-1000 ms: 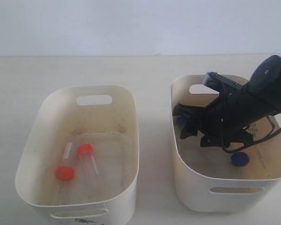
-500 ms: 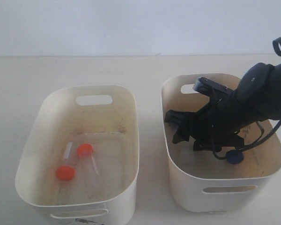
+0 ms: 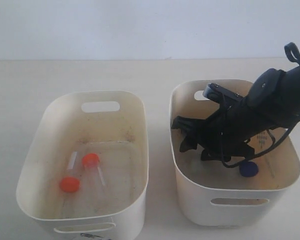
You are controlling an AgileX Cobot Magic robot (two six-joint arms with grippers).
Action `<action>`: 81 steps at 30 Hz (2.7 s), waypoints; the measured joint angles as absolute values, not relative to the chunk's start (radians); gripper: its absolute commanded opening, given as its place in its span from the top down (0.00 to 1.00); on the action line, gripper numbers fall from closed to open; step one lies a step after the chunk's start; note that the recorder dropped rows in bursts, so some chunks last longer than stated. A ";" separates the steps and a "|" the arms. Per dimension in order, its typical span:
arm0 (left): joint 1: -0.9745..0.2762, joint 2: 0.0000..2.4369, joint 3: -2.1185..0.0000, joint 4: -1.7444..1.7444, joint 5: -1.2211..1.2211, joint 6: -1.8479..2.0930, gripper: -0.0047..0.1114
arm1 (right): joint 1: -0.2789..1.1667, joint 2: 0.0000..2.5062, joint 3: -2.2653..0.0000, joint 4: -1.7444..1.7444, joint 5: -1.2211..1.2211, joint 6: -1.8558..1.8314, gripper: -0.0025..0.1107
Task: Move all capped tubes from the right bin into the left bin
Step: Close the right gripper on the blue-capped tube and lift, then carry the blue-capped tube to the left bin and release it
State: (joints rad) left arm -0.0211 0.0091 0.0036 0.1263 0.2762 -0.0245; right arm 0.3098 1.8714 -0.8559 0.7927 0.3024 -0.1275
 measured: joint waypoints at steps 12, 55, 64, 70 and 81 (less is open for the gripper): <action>-0.021 0.009 0.004 0.126 0.276 -0.024 0.92 | 0.319 1.882 -0.867 0.816 0.302 -0.128 0.98; -0.021 0.009 0.004 0.126 0.276 -0.024 0.92 | 0.315 1.510 -0.842 0.667 0.334 -0.182 0.98; -0.021 0.009 0.004 0.126 0.276 -0.024 0.92 | 0.315 1.345 -0.842 0.631 0.420 -0.171 0.98; -0.021 0.009 0.004 0.126 0.276 -0.024 0.92 | 0.323 1.242 -0.842 0.760 0.479 -0.158 0.98; -0.021 0.009 0.004 0.126 0.276 -0.024 0.92 | 0.660 1.285 -0.842 0.883 0.334 -0.223 0.98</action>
